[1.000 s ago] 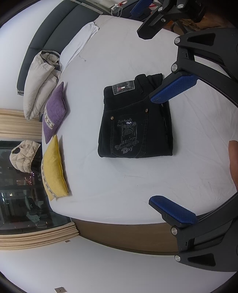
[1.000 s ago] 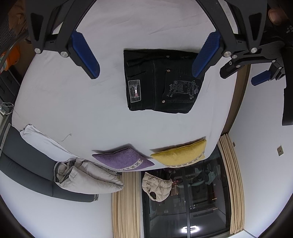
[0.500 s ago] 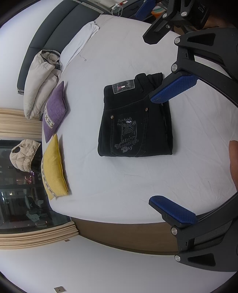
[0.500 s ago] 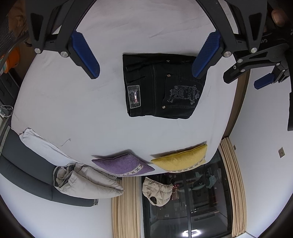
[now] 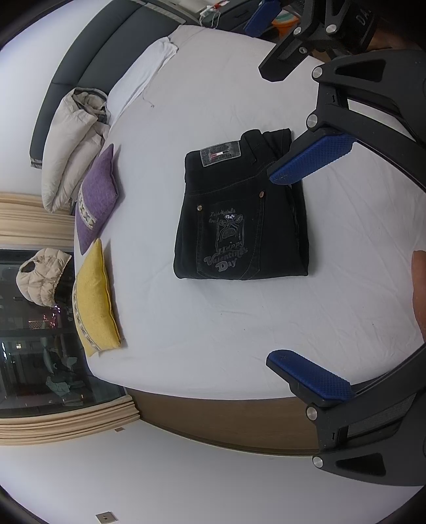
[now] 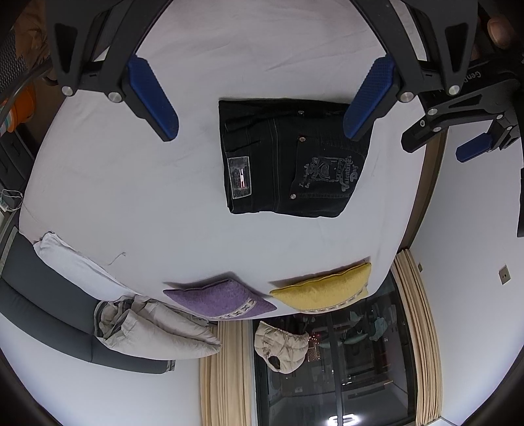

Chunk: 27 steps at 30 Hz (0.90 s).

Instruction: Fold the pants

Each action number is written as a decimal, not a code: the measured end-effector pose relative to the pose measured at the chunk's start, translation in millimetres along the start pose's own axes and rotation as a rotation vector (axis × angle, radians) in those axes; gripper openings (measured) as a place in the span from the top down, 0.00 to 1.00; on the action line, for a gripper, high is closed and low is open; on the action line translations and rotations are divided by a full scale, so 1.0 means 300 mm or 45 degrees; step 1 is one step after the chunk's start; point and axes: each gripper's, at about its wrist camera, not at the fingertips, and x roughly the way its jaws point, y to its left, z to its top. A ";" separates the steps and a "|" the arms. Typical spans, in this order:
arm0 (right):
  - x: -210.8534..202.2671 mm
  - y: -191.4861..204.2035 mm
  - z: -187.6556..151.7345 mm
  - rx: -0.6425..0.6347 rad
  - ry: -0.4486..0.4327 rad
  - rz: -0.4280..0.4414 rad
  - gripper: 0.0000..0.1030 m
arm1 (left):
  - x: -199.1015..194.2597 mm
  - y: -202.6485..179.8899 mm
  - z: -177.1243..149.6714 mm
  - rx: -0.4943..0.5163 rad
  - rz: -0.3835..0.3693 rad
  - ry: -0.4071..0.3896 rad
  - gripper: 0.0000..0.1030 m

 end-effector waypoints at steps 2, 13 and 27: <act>0.009 -0.001 0.000 0.000 0.007 0.001 0.00 | 0.001 0.000 -0.003 0.002 0.001 0.001 0.00; 0.015 -0.001 -0.007 -0.006 0.022 0.008 0.00 | 0.004 0.009 -0.011 -0.007 -0.001 0.012 0.00; 0.029 -0.005 -0.010 -0.012 0.044 0.016 0.00 | 0.006 -0.006 -0.011 0.008 0.009 -0.003 0.00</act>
